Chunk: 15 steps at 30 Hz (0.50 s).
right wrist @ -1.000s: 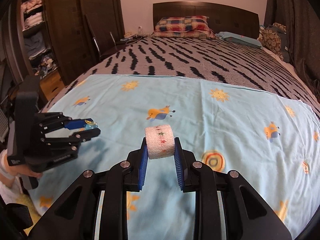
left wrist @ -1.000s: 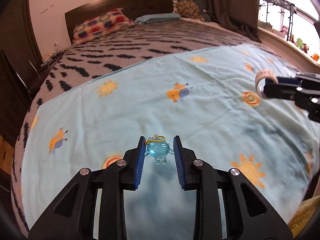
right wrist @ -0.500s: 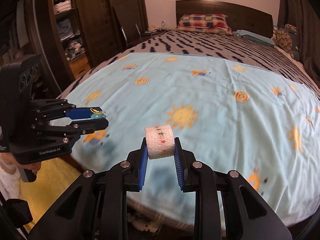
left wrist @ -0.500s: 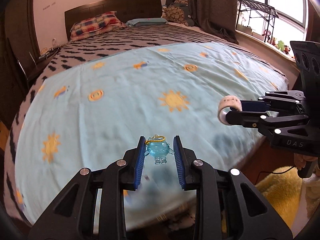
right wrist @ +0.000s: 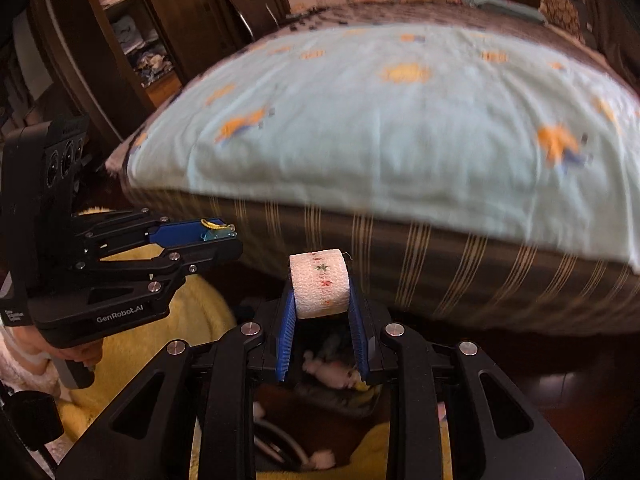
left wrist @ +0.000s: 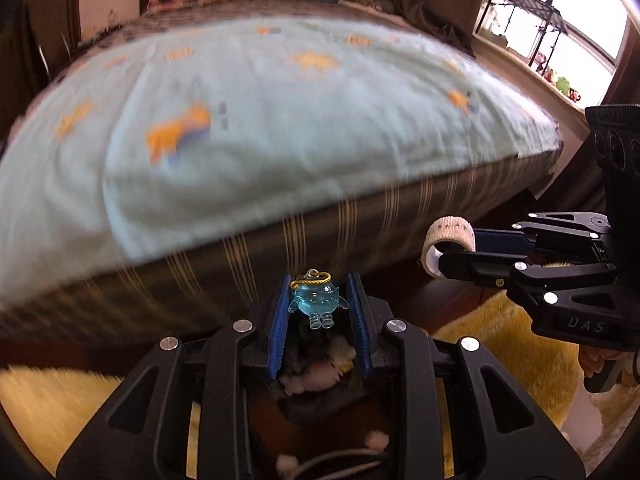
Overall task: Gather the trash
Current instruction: 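Lower the tape roll and blue toy into the bin and open both tools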
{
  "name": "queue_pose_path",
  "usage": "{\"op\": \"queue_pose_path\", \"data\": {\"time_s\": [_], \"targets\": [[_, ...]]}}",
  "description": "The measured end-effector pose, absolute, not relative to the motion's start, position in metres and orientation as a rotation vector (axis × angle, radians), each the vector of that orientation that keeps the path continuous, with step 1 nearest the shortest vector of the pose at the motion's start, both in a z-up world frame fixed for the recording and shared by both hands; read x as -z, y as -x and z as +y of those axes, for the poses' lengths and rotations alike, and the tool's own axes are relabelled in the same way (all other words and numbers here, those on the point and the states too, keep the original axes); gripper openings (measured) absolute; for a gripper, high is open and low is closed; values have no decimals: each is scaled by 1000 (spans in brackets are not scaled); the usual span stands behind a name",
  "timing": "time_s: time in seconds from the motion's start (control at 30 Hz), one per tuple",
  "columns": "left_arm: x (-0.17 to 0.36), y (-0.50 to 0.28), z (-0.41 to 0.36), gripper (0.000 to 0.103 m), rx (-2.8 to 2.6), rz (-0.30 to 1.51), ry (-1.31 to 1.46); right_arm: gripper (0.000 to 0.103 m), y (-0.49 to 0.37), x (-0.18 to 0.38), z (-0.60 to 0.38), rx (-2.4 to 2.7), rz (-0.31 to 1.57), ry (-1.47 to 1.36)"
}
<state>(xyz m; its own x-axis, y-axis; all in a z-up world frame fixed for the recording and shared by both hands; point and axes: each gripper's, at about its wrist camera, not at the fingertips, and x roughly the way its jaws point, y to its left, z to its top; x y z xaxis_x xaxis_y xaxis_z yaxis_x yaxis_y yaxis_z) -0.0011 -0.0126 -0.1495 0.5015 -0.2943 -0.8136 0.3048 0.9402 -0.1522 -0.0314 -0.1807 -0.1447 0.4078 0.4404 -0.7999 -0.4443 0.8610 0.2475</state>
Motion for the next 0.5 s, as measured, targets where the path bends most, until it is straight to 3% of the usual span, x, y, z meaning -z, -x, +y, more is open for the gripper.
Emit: {"op": "queue_pose_path", "data": {"time_s": [0.23,0.5], "targets": [[220,0,-15,27,355,1119,23,26,24,209,-179,-511,1141,1],[242,-12,-13,27,339,1167,39,27,18,238,-178,-524,1179,-44]]}}
